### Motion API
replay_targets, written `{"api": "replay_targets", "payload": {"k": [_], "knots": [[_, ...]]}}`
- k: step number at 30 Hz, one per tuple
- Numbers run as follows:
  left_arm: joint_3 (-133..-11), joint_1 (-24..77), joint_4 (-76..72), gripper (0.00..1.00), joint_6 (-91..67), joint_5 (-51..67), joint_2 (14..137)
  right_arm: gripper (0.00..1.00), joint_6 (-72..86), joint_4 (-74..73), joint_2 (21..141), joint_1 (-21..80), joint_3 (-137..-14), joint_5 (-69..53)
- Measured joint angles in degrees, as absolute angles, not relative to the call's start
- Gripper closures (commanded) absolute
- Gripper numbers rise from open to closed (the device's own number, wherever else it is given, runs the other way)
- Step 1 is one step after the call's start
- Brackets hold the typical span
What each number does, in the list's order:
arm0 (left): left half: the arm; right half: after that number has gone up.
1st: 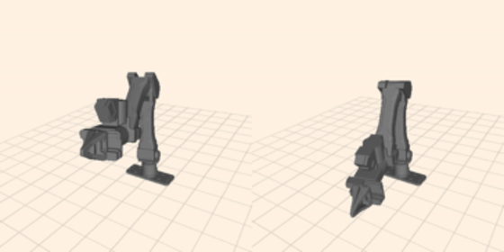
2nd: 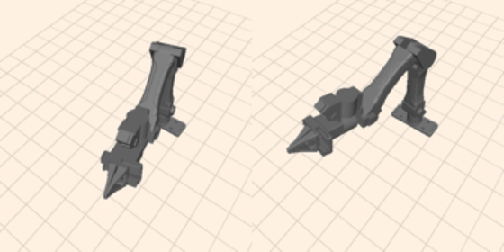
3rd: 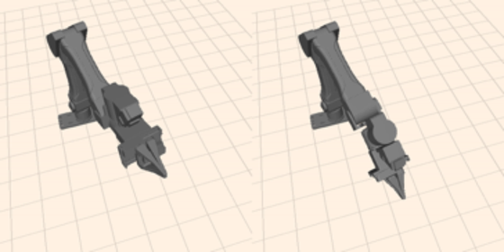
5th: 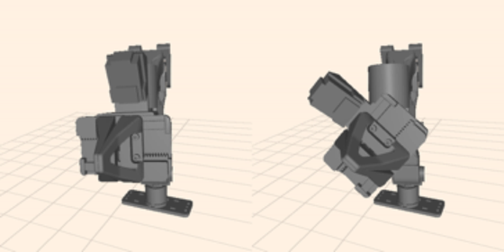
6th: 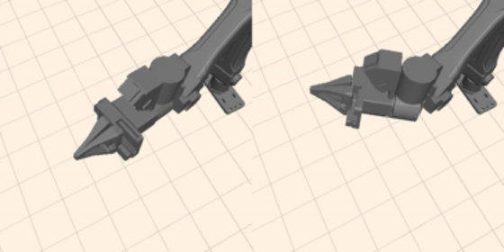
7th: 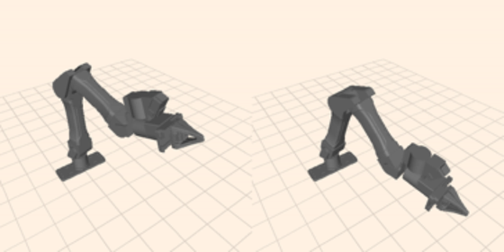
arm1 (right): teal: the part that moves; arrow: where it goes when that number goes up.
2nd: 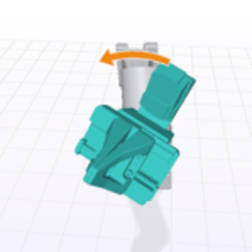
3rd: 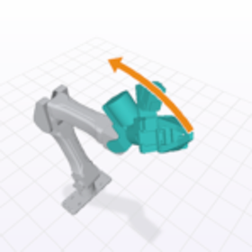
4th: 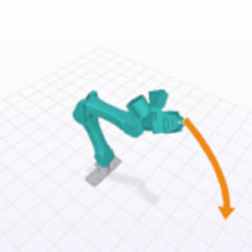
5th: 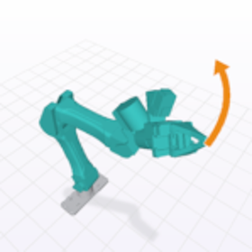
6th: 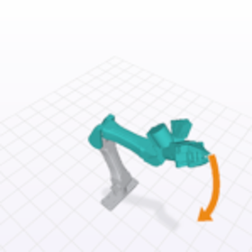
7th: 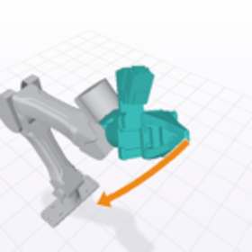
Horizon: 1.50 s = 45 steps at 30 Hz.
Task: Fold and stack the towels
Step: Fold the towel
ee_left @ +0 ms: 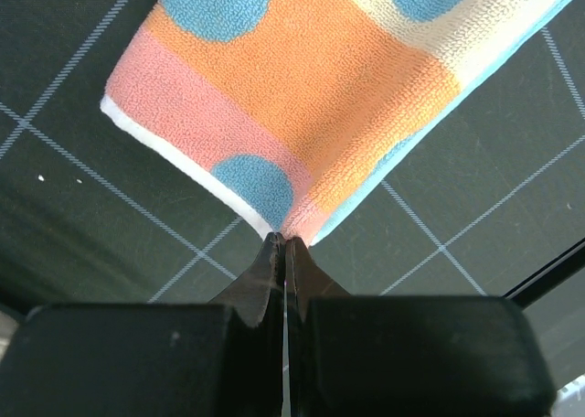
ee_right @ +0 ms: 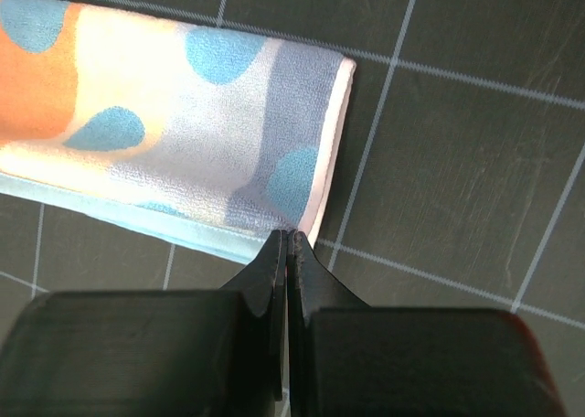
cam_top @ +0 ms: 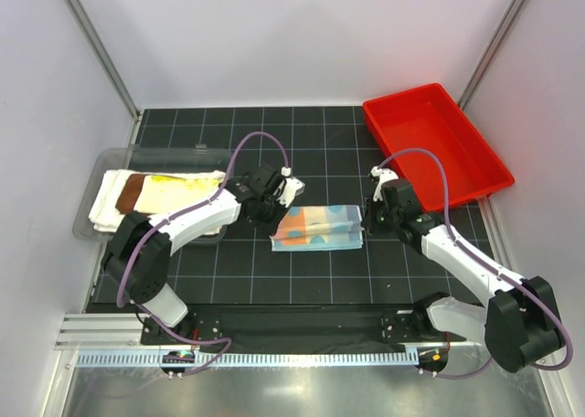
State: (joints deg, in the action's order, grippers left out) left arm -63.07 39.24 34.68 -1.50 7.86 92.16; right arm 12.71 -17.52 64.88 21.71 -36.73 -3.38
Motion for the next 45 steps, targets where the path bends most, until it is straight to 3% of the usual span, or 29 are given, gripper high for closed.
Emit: {"api": "replay_targets", "payload": {"k": [6, 10, 11, 13, 14, 15, 19, 21, 25, 33, 38, 45], "knots": [[-62.7, 40.2, 34.7, 1.0, -2.2, 6.9, 92.2, 0.92, 15.9, -18.2, 63.4, 22.9, -35.0, -2.6], [-62.3, 40.9, 34.7, 1.0, -2.5, 6.4, 92.2, 0.71, 16.7, -19.4, 61.6, 23.2, -34.2, -2.1], [-62.2, 41.1, 34.7, 1.0, -2.6, 6.2, 92.2, 0.71, 16.9, -19.5, 60.9, 23.2, -33.9, -1.9], [-62.0, 41.5, 34.8, 0.93, -2.6, 6.0, 92.4, 0.68, 16.9, -20.0, 59.8, 23.3, -33.8, -1.6], [-62.0, 41.6, 34.9, 0.82, -2.6, 6.0, 92.6, 0.65, 16.9, -20.1, 59.3, 23.3, -33.8, -1.5], [-62.0, 41.9, 35.1, 0.8, -2.6, 5.8, 92.8, 0.64, 16.9, -20.2, 58.8, 23.3, -33.8, -1.4], [-62.0, 42.9, 37.0, 0.78, -3.4, 4.9, 93.1, 0.65, 17.2, -22.1, 57.9, 23.3, -34.3, -1.8], [-62.0, 43.2, 37.8, 0.73, -4.2, 4.8, 92.6, 0.65, 18.4, -22.5, 58.3, 23.3, -35.2, -2.7], [-61.9, 43.2, 37.9, 0.67, -6.7, 5.4, 88.3, 0.73, 22.0, -21.3, 61.5, 24.3, -36.9, -4.0], [-58.2, 43.2, 28.1, 0.71, -15.9, 6.1, 87.0, 0.76, 29.4, -16.9, 73.1, 25.0, -37.4, -6.8], [-51.4, 43.4, 23.6, 0.71, -20.9, 6.4, 91.7, 0.76, 32.7, -13.6, 73.6, 25.0, -32.1, -6.3], [-52.9, 43.7, 25.1, 0.69, -22.4, 3.6, 91.5, 0.76, 32.8, -16.9, 73.6, 25.0, -34.5, -5.3]]}}
